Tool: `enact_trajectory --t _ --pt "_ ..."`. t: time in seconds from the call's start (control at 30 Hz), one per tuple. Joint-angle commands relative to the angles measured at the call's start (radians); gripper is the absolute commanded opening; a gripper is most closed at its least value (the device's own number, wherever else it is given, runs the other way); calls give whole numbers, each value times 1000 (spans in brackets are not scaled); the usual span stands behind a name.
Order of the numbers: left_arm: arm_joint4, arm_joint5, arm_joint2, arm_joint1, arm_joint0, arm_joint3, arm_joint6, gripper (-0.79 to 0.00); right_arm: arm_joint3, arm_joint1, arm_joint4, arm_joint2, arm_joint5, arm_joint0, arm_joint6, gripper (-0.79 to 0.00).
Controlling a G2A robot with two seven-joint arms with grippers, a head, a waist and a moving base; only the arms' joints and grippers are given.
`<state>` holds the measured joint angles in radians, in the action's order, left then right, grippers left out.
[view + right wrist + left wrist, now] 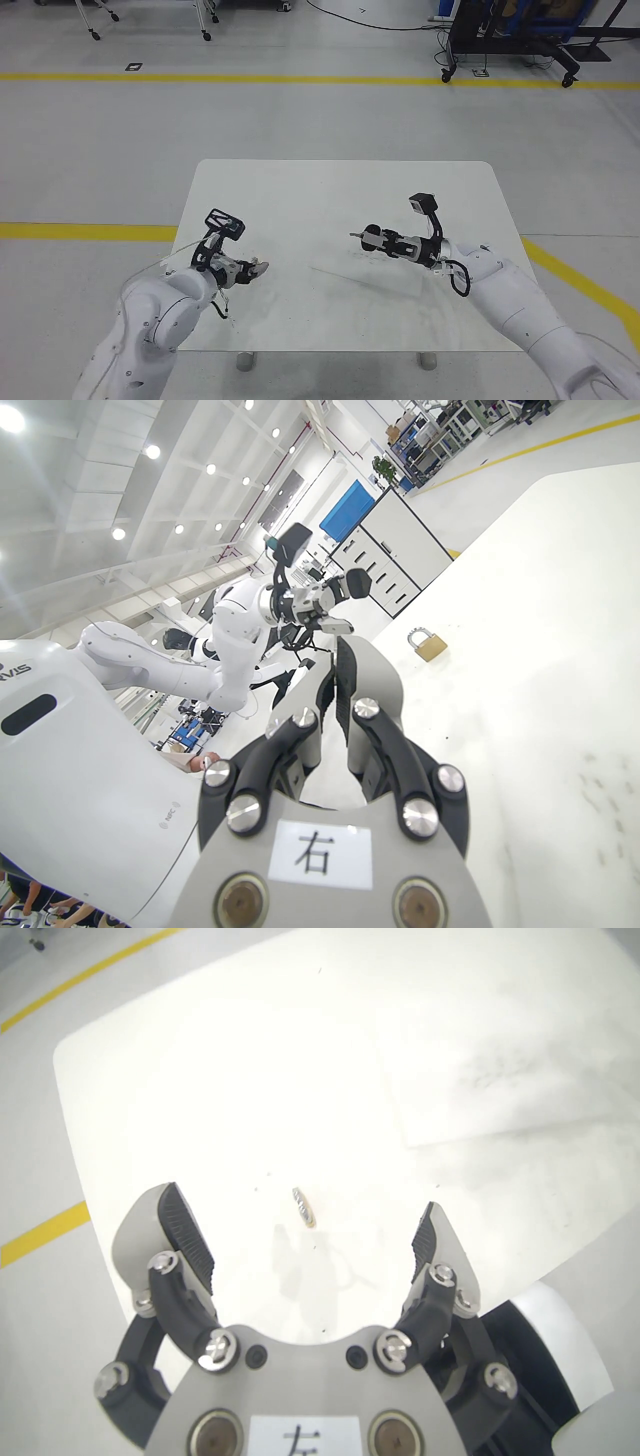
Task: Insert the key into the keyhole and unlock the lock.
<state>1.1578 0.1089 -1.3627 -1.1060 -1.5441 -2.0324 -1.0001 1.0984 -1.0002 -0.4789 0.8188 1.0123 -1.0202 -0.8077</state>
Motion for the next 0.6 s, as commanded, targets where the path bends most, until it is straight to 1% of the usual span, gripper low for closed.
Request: enact_trajectory --t 0.0,0.03,0.07,0.1,0.13,0.23,0.27,0.33,0.4,0.47,0.53,0.57 --pt "43 -41 45 -5 7 40 4 0 0 0 0 0 0 0 0 -785" --pt "47 -64 63 -8 15 62 14 0 0 0 0 0 0 0 0 -785" --pt "43 -81 79 -12 24 84 24 -37 0 0 0 0 0 0 0 -785" --pt "41 -92 92 -15 35 107 33 -92 0 0 0 0 0 0 0 -785" --pt "46 -100 104 -17 47 129 38 -129 0 0 0 0 0 0 0 -785" --pt "25 -120 129 -25 80 188 62 -323 0 0 0 0 0 0 0 -785" --pt "24 -122 138 -27 91 206 65 -366 0 0 0 0 0 0 0 -785" --pt "19 -130 151 -31 110 235 65 -419 0 0 0 0 0 0 0 -785" --pt "19 -138 161 -35 125 253 67 -443 0 0 0 0 0 0 0 -785" --pt "16 -145 168 -37 133 261 69 -483 0 0 0 0 0 0 0 -785" --pt "17 -146 173 -39 138 263 65 -502 0 0 0 0 0 0 0 -785" --pt "23 -142 177 -39 141 263 56 -529 0 0 0 0 0 0 0 -785"
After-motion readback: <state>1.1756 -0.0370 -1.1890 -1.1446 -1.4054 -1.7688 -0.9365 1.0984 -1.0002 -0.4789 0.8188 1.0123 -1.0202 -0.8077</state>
